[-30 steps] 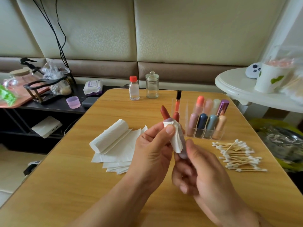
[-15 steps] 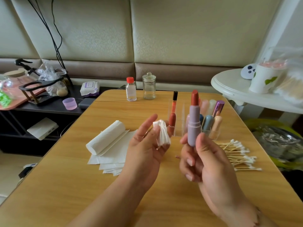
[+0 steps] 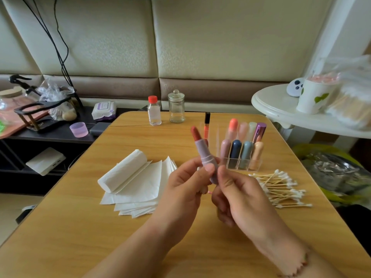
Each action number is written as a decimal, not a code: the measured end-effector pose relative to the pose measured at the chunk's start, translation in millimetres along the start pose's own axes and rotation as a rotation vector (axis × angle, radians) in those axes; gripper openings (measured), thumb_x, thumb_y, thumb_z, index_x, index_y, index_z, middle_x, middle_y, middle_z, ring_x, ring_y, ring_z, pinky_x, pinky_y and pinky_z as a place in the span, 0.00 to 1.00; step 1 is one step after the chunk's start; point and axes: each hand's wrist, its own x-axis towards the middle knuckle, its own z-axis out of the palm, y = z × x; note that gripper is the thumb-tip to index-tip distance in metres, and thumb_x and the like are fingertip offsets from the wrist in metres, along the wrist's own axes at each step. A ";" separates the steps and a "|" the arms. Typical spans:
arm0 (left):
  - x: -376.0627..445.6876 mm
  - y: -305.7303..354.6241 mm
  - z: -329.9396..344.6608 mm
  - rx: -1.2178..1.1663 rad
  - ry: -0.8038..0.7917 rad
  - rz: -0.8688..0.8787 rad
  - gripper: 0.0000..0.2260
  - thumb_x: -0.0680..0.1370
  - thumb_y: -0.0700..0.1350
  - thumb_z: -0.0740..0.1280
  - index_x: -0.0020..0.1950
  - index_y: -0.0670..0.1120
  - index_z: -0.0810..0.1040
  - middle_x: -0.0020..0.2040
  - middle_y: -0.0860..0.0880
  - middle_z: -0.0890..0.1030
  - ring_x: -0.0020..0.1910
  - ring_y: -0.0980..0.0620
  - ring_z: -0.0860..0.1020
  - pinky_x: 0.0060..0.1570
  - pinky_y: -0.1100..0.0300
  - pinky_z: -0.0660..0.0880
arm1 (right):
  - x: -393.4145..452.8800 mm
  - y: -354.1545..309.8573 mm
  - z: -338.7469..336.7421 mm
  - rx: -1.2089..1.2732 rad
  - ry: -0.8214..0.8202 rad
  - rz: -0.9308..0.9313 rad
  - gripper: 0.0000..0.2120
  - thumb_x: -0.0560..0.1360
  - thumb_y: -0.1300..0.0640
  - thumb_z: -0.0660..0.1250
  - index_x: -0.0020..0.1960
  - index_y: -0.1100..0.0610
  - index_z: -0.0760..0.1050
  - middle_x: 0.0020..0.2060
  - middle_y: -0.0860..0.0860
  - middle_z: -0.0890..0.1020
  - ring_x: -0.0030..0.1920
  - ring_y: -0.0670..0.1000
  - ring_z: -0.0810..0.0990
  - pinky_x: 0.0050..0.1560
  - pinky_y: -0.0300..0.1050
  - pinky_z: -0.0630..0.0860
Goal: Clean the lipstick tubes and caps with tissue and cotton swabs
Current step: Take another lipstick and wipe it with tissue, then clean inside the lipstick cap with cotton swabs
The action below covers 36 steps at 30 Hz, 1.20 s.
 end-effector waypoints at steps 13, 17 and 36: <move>-2.6 6.0 1.6 -0.030 -0.063 -0.057 0.10 0.70 0.49 0.72 0.46 0.43 0.80 0.41 0.43 0.77 0.34 0.50 0.70 0.38 0.59 0.67 | 17.6 -0.2 -116.0 -1.406 0.112 0.093 0.10 0.78 0.46 0.68 0.45 0.29 0.73 0.51 0.30 0.72 0.49 0.36 0.73 0.45 0.41 0.76; -3.6 10.1 1.5 0.052 -0.077 -0.055 0.15 0.69 0.50 0.69 0.48 0.40 0.79 0.38 0.47 0.78 0.34 0.49 0.68 0.37 0.58 0.65 | 19.8 -3.6 -112.6 -1.499 0.166 0.049 0.03 0.77 0.42 0.68 0.46 0.33 0.76 0.53 0.30 0.73 0.52 0.40 0.71 0.41 0.40 0.69; -8.3 8.0 12.0 -0.156 -0.168 -0.232 0.13 0.72 0.50 0.54 0.34 0.46 0.74 0.28 0.49 0.63 0.28 0.50 0.64 0.32 0.61 0.66 | -4.2 -4.1 -35.5 -0.783 0.345 -0.807 0.09 0.79 0.54 0.67 0.49 0.57 0.84 0.31 0.41 0.76 0.28 0.43 0.73 0.29 0.34 0.68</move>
